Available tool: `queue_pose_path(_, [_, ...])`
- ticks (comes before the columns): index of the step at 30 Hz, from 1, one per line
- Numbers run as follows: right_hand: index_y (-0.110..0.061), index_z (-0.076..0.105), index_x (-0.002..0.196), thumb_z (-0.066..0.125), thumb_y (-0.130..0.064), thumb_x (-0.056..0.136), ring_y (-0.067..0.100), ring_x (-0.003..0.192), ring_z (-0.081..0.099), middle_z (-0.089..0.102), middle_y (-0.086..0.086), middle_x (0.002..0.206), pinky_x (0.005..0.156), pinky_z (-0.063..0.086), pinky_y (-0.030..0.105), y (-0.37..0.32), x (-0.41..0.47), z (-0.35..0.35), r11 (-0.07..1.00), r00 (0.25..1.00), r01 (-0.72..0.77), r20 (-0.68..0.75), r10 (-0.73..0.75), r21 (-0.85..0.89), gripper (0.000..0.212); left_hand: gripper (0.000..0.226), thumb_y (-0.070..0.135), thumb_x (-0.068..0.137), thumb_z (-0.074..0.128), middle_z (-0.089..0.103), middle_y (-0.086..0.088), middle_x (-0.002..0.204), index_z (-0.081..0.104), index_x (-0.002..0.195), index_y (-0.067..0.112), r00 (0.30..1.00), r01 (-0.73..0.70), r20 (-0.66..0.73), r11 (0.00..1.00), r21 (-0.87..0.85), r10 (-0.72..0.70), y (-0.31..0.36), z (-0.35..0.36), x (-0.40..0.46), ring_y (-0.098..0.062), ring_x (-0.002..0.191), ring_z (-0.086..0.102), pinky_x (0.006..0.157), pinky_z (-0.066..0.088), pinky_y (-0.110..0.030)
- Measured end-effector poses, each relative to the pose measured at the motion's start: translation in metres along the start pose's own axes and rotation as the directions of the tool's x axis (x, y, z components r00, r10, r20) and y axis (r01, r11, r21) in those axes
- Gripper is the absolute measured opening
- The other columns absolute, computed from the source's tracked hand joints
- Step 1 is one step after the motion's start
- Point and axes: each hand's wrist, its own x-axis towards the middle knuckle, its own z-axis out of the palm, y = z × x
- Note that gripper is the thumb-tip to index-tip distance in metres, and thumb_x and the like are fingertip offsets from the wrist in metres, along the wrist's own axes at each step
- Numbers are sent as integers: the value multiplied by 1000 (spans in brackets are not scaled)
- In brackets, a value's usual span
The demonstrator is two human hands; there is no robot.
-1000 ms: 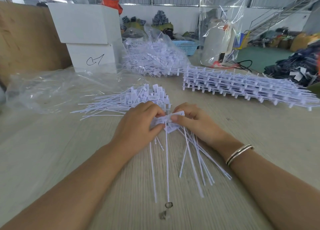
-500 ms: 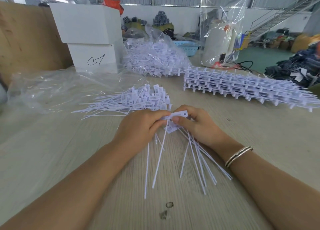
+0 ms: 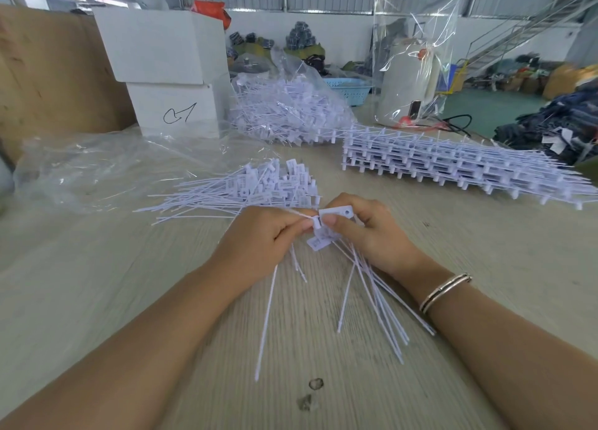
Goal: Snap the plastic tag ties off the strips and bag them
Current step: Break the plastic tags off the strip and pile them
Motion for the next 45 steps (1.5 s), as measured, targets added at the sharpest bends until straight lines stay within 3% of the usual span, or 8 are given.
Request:
queue_pose_path(4, [-8, 64, 78, 63, -14, 83, 15, 74, 56, 61, 3, 77, 73, 42, 28, 0, -1, -5, 931, 994, -105, 31, 101, 351, 7, 26, 22, 94, 53, 74, -1, 93, 68, 114, 17, 999, -5, -44, 1000, 5, 5, 8, 6, 0, -17, 87, 68, 76, 50, -26])
queue_pose_path(12, [-10, 62, 83, 56, -20, 83, 10, 88, 65, 72, 4, 93, 72, 49, 14, 3, 3, -11, 766, 987, -128, 3, 163, 629, 12, 21, 8, 93, 54, 74, 0, 95, 72, 104, 11, 997, 12, -79, 987, -160, -25, 3, -1, -2, 3, 84, 67, 77, 50, -12])
queue_pose_path(19, [-24, 62, 84, 61, -26, 88, 10, 95, 54, 57, -10, 92, 101, 33, 48, 9, 5, -4, 947, 993, -96, 32, 111, -305, 5, 32, 15, 87, 66, 62, 4, 88, 66, 118, 21, 999, 24, -47, 997, 70, -20, 1, 5, -1, -12, 73, 55, 66, 45, -26])
queue_pose_path(23, [-42, 48, 98, 63, -27, 86, 6, 106, 46, 52, -20, 102, 106, 30, 46, 4, 3, -10, 940, 970, -233, 14, 244, -251, 24, 32, 16, 82, 70, 61, 2, 88, 69, 114, 23, 989, 80, -130, 995, 68, -70, -3, 4, -1, -11, 77, 57, 67, 44, -24])
queue_pose_path(28, [-43, 54, 102, 55, -35, 88, 4, 109, 47, 54, -21, 105, 103, 24, 36, -9, -2, 4, 966, 989, -35, -149, -3, -255, 16, 34, 20, 82, 71, 51, 8, 89, 67, 116, 22, 995, 74, -79, 986, 147, -63, 0, 6, 1, -10, 77, 51, 66, 40, -25])
queue_pose_path(33, [-31, 69, 92, 51, -41, 91, 7, 111, 40, 57, -14, 105, 91, 16, 27, -5, 0, 10, 921, 992, -101, 29, 121, -377, 20, 27, 25, 84, 66, 60, 3, 97, 62, 109, 15, 998, -4, -64, 983, 183, 16, 12, 10, 2, -13, 85, 54, 68, 45, -32])
queue_pose_path(38, [3, 67, 82, 55, -16, 91, 21, 88, 55, 60, 17, 91, 84, 39, 32, -2, 4, 2, 991, 988, -137, 76, 136, 7, 24, 26, 34, 88, 62, 59, 5, 97, 60, 106, 16, 998, -40, -34, 980, 197, 48, 10, 9, 0, -10, 88, 53, 71, 46, -30])
queue_pose_path(45, [2, 61, 78, 53, -13, 90, 9, 69, 51, 55, 4, 77, 70, 38, 27, 6, 6, -3, 948, 961, -262, -40, 274, 182, 21, 33, 14, 85, 61, 57, 4, 105, 57, 118, 16, 999, -24, 41, 964, 265, 13, 2, 8, 0, -13, 96, 53, 78, 41, -29])
